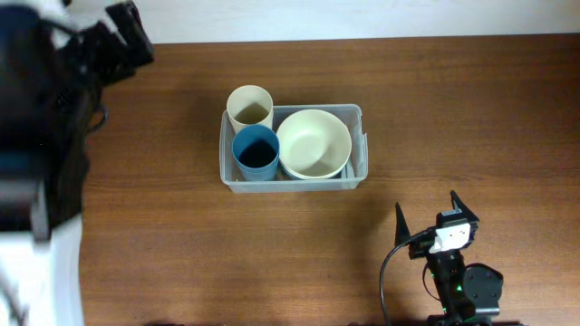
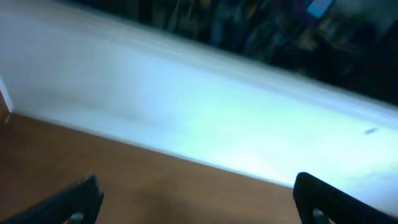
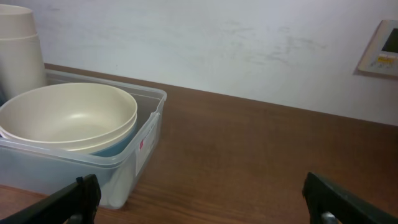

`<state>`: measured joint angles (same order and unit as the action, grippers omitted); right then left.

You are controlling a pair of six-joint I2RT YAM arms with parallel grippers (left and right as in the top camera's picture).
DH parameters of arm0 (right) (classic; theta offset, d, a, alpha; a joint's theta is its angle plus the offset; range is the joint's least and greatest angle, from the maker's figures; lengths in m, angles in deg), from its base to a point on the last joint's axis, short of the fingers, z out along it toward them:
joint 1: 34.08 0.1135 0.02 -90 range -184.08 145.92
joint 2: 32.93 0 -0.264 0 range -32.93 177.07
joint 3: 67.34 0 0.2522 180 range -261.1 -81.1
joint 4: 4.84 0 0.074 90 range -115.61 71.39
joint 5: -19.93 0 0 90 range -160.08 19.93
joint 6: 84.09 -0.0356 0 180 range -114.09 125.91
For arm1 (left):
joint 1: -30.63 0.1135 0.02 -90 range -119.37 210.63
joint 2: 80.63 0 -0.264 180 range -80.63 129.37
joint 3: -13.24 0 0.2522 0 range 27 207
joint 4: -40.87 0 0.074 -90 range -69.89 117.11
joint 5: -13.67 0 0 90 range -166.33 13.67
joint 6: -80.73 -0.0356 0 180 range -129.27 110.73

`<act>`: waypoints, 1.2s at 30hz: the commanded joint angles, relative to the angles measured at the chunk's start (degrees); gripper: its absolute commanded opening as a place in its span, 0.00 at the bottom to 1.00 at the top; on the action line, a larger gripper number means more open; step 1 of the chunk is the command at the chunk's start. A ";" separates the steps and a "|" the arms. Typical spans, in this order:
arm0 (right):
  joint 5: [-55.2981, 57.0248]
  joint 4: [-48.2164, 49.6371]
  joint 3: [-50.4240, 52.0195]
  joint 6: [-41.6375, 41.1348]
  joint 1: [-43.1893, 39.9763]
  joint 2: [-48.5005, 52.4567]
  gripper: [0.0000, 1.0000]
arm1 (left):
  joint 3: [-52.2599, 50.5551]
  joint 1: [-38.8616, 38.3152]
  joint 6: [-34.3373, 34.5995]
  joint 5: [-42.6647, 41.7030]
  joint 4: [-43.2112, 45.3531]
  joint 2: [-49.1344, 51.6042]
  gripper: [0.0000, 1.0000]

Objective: Pack container

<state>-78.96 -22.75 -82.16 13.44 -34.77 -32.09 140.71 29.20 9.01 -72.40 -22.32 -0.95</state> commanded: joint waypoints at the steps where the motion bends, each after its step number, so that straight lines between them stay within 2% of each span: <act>1: 0.55 0.17 0.63 -0.02 0.31 -0.63 0.99 | -12.61 -0.44 0.52 -0.59 4.87 -5.97 1.00; 6: 0.55 0.17 0.63 -0.02 0.31 -0.63 0.99 | -34.32 -0.44 0.52 -2.16 20.15 -17.38 1.00; 12: 0.55 0.17 0.63 -0.02 0.31 -0.63 0.99 | -64.26 -0.44 0.55 -6.05 49.86 -32.41 1.00; 17: 0.55 0.17 0.63 -0.02 0.31 -0.63 0.99 | -83.08 -0.44 0.55 -6.78 63.93 -43.36 1.00; 20: 0.55 0.17 0.63 -0.02 0.31 -0.63 0.99 | -90.23 -0.39 0.55 -7.65 67.01 -48.06 1.00; 27: 0.55 0.17 0.63 -0.02 0.31 -0.63 0.99 | -101.55 -0.28 0.55 -9.11 65.68 -58.14 1.00; 36: 0.55 0.17 0.63 -0.02 0.31 -0.63 0.99 | -111.30 -0.28 0.55 -9.11 65.18 -68.37 1.00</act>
<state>-78.96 -22.55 -82.05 13.42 -34.77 -32.13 31.65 28.87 9.23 -80.56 42.79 -66.59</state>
